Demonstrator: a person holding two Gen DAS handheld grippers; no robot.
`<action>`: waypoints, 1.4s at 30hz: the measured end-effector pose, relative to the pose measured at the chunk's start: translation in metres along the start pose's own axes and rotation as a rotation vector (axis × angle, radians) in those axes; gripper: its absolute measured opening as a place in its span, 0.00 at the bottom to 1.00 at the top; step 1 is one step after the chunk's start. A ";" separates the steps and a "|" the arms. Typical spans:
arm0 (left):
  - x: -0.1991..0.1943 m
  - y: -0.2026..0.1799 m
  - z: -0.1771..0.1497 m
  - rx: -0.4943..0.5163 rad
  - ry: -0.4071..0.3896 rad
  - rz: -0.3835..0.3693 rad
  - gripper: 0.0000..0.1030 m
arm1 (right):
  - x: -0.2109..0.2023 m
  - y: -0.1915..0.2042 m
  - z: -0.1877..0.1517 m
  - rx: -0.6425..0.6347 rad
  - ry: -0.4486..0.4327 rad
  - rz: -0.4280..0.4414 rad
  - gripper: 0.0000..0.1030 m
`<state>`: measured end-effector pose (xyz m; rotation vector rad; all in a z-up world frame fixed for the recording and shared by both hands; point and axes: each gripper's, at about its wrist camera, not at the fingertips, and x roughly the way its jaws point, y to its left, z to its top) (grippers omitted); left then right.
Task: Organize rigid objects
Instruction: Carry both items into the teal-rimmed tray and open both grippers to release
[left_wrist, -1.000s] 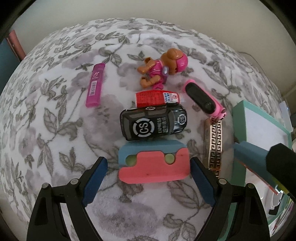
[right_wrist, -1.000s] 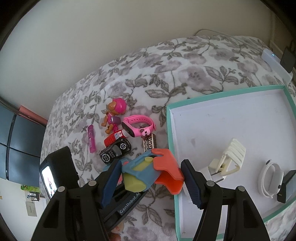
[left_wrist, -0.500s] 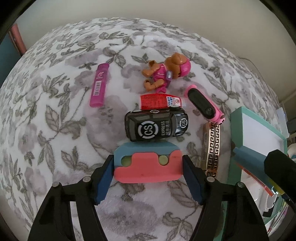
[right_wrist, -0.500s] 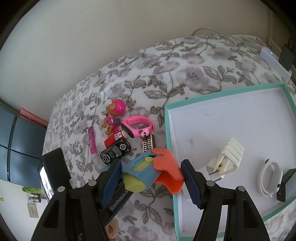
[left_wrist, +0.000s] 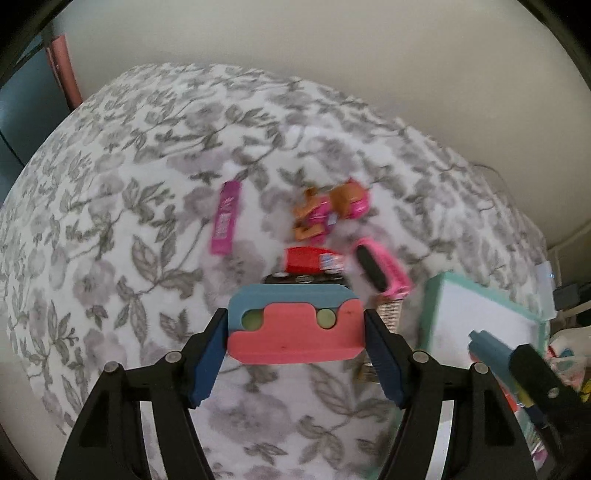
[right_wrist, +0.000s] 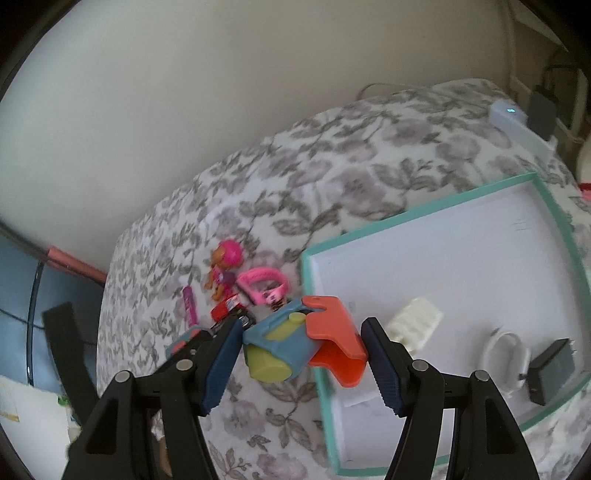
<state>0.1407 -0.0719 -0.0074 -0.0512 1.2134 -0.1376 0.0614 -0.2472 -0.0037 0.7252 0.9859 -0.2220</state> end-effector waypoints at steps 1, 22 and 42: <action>-0.003 -0.007 0.000 0.010 0.000 -0.005 0.71 | -0.003 -0.006 0.002 0.011 -0.009 -0.016 0.67; 0.031 -0.155 -0.042 0.233 0.057 -0.078 0.71 | -0.029 -0.137 0.020 0.209 -0.084 -0.469 0.67; 0.048 -0.147 -0.045 0.278 0.095 -0.062 0.71 | -0.004 -0.132 0.014 0.135 -0.001 -0.582 0.67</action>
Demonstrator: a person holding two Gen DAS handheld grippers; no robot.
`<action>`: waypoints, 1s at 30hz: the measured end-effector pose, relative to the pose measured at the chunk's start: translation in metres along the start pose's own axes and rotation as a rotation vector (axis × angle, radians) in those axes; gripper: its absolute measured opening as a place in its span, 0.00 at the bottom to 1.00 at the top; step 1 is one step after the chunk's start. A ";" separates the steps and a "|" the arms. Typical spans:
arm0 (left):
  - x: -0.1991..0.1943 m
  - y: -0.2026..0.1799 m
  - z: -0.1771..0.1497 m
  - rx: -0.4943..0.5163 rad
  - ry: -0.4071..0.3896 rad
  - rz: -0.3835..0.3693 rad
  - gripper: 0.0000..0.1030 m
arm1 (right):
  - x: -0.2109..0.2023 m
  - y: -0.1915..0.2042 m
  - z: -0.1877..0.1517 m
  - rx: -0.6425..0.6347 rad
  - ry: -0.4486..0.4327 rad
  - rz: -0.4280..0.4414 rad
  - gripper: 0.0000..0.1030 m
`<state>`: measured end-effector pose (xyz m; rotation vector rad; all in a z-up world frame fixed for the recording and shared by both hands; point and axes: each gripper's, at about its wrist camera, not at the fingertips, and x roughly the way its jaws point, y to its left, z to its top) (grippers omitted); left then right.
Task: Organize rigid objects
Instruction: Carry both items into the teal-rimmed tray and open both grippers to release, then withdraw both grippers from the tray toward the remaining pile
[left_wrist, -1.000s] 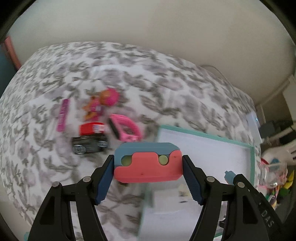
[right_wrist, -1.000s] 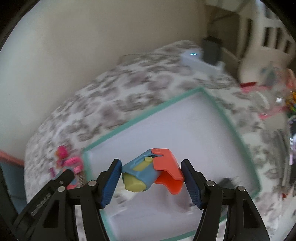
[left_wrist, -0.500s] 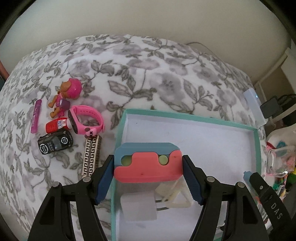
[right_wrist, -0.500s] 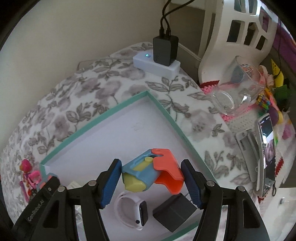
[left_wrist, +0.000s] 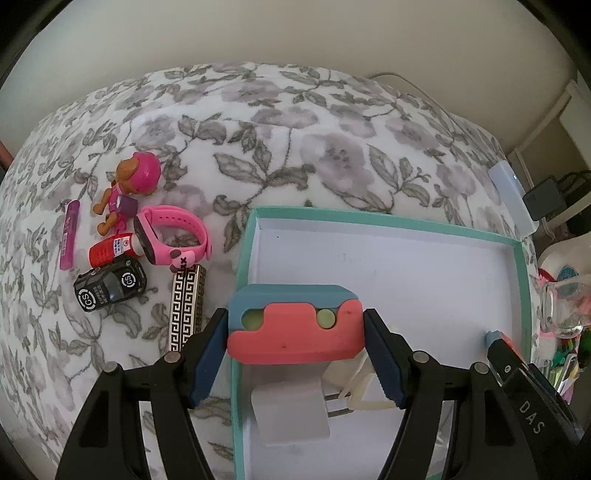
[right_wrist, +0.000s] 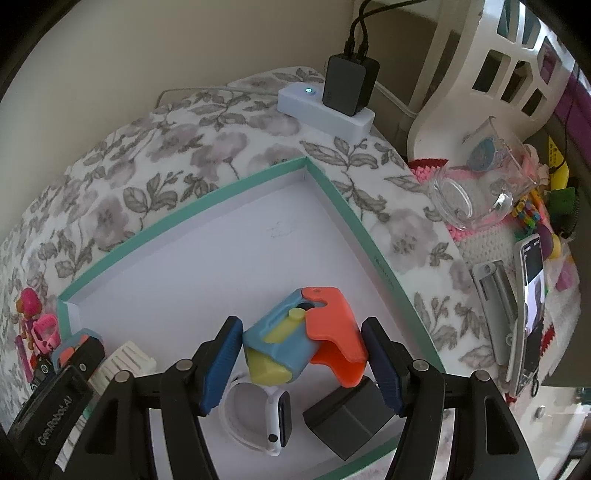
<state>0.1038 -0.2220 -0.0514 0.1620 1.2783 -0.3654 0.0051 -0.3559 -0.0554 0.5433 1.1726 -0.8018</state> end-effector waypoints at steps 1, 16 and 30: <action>0.000 0.000 0.000 -0.002 0.002 -0.002 0.71 | 0.001 0.000 0.000 -0.001 0.006 0.000 0.67; -0.025 0.009 0.007 -0.021 -0.046 -0.022 0.87 | -0.029 0.000 0.005 0.006 -0.055 0.030 0.79; -0.039 0.042 0.014 -0.088 -0.099 0.056 0.88 | -0.047 0.008 0.005 -0.013 -0.106 0.064 1.00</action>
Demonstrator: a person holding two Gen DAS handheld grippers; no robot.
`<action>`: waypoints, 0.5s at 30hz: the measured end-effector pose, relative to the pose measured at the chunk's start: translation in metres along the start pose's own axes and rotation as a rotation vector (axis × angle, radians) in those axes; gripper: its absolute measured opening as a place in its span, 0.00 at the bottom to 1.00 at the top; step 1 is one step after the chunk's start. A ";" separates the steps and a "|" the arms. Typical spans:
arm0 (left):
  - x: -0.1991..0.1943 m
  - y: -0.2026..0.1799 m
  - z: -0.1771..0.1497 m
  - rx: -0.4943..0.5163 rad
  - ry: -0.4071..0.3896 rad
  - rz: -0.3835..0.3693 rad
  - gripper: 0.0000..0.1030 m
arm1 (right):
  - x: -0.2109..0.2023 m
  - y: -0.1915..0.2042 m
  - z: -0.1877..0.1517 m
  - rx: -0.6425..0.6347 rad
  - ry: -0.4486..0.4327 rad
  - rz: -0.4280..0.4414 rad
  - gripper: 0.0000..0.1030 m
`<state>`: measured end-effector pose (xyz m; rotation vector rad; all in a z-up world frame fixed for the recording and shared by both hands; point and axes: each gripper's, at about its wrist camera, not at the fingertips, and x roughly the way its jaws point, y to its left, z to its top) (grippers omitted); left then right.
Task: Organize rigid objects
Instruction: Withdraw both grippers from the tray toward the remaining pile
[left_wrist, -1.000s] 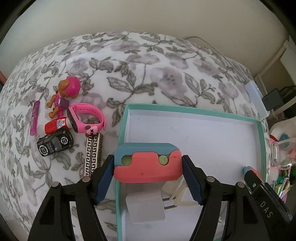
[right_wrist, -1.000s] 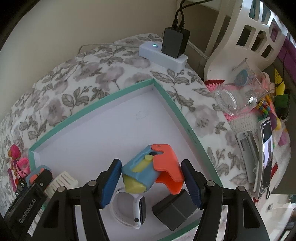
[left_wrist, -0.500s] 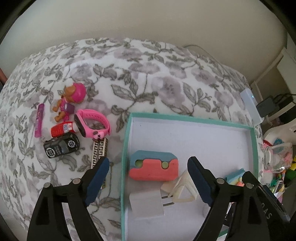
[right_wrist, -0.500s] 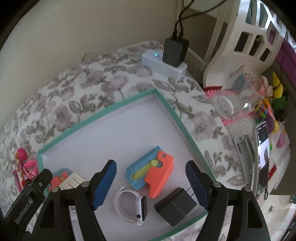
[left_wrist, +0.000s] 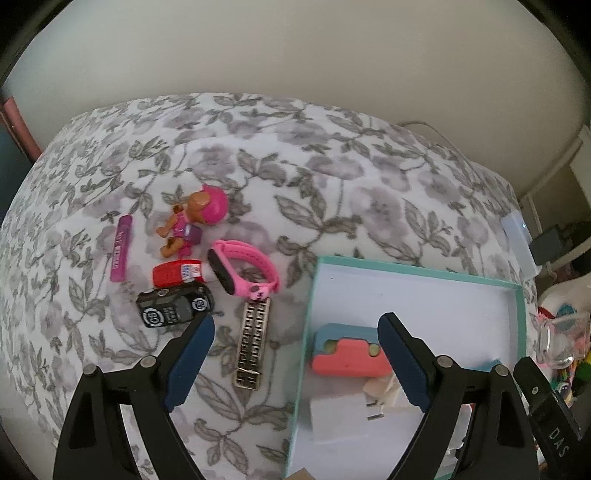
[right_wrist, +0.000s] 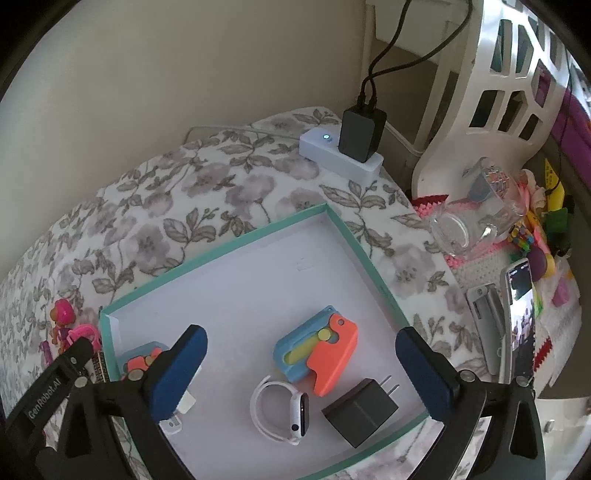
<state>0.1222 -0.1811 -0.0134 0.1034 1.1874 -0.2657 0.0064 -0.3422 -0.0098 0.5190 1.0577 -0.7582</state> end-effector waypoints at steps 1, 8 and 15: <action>-0.001 0.002 0.000 -0.002 -0.004 0.006 0.88 | 0.001 0.001 0.000 -0.003 0.004 0.000 1.00; 0.000 0.029 0.008 -0.041 -0.005 0.027 0.88 | 0.003 0.009 -0.003 -0.025 0.013 0.016 1.00; -0.001 0.079 0.017 -0.089 0.023 0.133 0.88 | -0.001 0.053 -0.013 -0.125 0.010 0.091 1.00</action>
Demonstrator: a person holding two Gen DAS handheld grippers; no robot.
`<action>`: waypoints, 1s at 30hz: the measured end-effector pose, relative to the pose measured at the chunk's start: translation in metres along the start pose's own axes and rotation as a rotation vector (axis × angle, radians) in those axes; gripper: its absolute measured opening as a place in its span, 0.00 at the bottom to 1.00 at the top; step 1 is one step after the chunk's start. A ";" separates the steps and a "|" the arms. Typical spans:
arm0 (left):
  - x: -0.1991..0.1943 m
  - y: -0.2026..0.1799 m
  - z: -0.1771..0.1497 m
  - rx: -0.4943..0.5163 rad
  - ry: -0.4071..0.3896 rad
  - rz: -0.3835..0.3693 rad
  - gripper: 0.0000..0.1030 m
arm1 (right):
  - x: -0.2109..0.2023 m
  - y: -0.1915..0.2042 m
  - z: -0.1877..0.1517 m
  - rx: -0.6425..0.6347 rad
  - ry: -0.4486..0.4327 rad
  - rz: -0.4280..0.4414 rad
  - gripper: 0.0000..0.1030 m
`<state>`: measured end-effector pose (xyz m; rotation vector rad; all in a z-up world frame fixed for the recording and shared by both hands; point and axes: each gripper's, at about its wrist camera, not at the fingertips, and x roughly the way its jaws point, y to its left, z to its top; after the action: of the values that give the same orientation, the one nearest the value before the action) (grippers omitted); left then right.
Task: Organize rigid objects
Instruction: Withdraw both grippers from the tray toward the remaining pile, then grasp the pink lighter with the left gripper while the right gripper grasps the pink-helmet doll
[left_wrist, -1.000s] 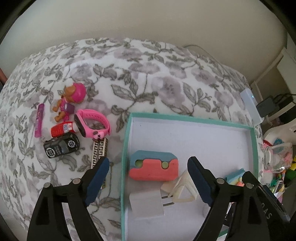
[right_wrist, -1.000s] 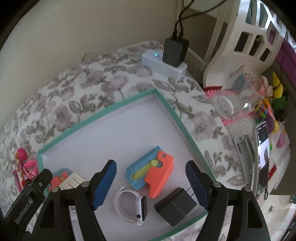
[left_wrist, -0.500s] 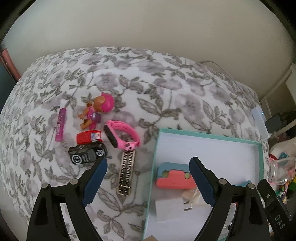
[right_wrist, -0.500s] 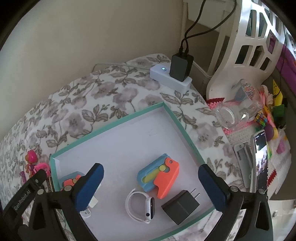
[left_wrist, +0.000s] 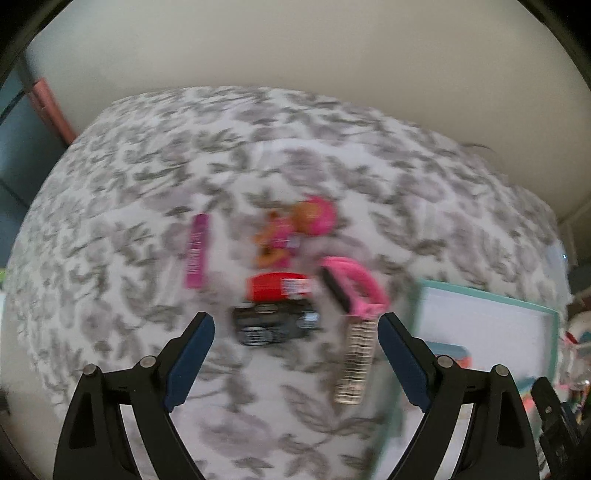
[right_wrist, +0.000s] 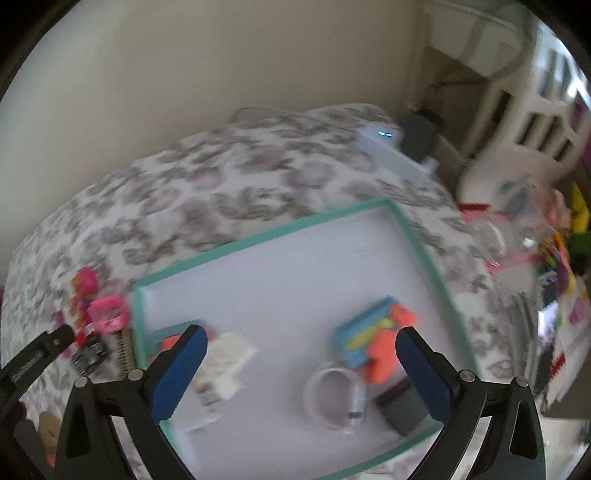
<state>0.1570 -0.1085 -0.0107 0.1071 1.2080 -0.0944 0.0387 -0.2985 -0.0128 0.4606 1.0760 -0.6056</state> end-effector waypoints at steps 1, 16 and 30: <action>0.001 0.007 0.001 -0.004 0.003 0.020 0.88 | -0.001 0.010 -0.001 -0.019 -0.003 0.022 1.00; 0.010 0.092 0.012 -0.172 0.025 0.121 0.88 | -0.005 0.113 -0.021 -0.233 -0.030 0.235 1.00; 0.037 0.122 0.040 -0.227 0.034 0.070 0.88 | 0.018 0.152 -0.006 -0.255 -0.011 0.356 0.87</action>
<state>0.2231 0.0063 -0.0271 -0.0476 1.2393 0.1057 0.1415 -0.1848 -0.0232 0.4117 1.0139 -0.1532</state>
